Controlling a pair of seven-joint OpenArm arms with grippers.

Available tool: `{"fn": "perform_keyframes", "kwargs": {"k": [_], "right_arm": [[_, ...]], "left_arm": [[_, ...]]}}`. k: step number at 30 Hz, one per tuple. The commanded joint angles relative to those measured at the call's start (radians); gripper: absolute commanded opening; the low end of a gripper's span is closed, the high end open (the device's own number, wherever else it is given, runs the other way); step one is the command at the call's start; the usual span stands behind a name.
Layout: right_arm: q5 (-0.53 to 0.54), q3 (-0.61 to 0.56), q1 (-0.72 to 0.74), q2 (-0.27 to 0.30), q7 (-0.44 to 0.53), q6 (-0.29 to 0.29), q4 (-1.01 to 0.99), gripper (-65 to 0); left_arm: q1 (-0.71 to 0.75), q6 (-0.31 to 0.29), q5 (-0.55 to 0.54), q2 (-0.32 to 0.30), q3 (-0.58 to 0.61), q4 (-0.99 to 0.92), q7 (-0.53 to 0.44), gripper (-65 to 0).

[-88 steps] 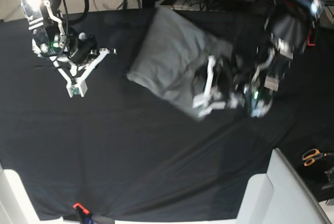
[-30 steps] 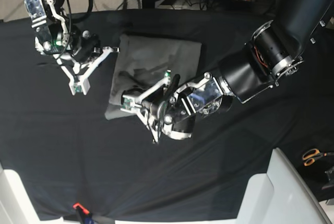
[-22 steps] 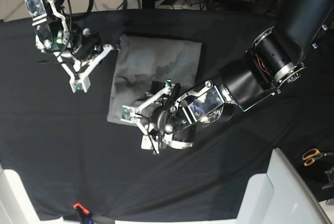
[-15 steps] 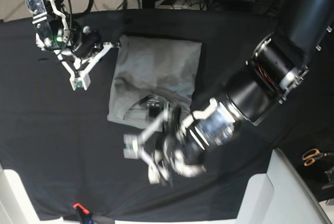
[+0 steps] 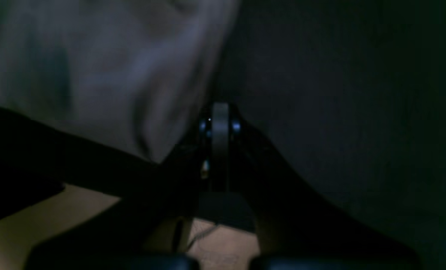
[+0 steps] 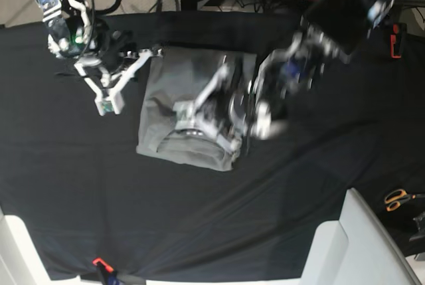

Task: Fold the T-shirt properly
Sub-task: 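Grasp the shirt's edges with both grippers and straighten the stack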

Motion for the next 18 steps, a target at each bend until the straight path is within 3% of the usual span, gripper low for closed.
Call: {"fn": "perform_keyframes", "kwargs": {"k": [1,5,8,14,18], "right_arm": [[0.006,-0.022,0.004,0.013,0.022,0.026,0.030,-64.2],[0.008,-0.121,0.020,0.013,0.035,0.106,0.042,-64.2],[0.006,-0.175,0.070,0.013,0.036,0.116,0.036,-64.2],[0.011,-0.175,0.236,0.019,0.030,0.129,-0.044,-64.2],[0.011,-0.175,0.316,0.012,0.036,0.212,-0.140,-64.2]], "left_arm": [[0.006,0.006,-0.008,-0.003,-0.022,0.046,-0.018,-65.0],[0.149,0.006,-0.008,-0.009,-0.126,0.131,-0.019,-65.0],[0.207,0.006,-0.008,-0.011,-0.176,0.151,-0.019,-65.0],[0.301,0.006,-0.008,-0.011,-0.189,0.147,-0.022,-65.0],[0.322,0.010,-0.008,-0.009,-0.189,0.114,-0.044,-65.0]]}}
